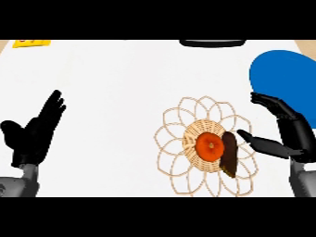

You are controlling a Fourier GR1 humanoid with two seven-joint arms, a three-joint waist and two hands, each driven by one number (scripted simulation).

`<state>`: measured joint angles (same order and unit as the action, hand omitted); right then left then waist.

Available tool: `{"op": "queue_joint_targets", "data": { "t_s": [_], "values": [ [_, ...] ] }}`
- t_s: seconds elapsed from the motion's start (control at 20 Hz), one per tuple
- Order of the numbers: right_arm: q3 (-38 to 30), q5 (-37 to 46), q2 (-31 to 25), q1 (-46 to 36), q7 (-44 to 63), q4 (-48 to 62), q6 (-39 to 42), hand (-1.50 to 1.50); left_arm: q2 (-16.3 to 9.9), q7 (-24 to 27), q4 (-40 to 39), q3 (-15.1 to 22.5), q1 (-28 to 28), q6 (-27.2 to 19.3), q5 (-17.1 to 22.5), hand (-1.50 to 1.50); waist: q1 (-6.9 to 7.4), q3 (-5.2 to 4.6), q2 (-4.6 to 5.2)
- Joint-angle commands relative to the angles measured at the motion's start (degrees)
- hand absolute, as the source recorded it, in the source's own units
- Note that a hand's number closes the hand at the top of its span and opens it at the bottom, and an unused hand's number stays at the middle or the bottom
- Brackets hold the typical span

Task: Pick the squash from the placemat and place it in the plate

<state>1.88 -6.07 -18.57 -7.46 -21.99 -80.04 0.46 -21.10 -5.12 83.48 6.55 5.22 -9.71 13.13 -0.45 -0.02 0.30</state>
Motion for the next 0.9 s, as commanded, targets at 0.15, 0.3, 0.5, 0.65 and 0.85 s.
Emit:
{"op": "queue_joint_targets", "data": {
  "t_s": [0.15, 0.3, 0.5, 0.65, 0.85],
  "values": [
    [4.17, 9.56, -4.7, 5.41, -9.91, 4.93, 3.72, -1.5, -1.96, -2.05, -2.83, -2.28, 3.26, 3.48, 0.42, 0.0, 0.21, 0.02, -0.3],
    [4.52, 11.84, -6.22, 4.38, -7.0, 3.0, 4.46, -1.5, -0.14, -2.81, -4.9, -2.99, 5.58, 2.23, -0.73, 0.0, 0.21, 0.01, -0.31],
    [7.18, 16.97, -5.24, 8.35, -2.1, -3.51, 1.89, -1.5, -1.85, -4.1, 1.29, -4.44, 0.42, 4.13, -0.12, 0.0, 0.51, 0.01, -0.44],
    [7.61, 17.33, -7.53, 9.9, 5.41, -12.15, 5.42, -1.5, 0.42, -2.59, -4.36, -4.72, 4.04, 3.88, -1.77, 0.0, 0.07, -0.02, -0.39],
    [9.6, 19.52, -8.28, 4.3, 14.62, -11.86, 9.64, -1.5, 3.15, 0.72, -8.35, -3.9, 5.51, 3.94, -3.08, 0.0, 0.14, -0.05, -0.27]
  ]
}}
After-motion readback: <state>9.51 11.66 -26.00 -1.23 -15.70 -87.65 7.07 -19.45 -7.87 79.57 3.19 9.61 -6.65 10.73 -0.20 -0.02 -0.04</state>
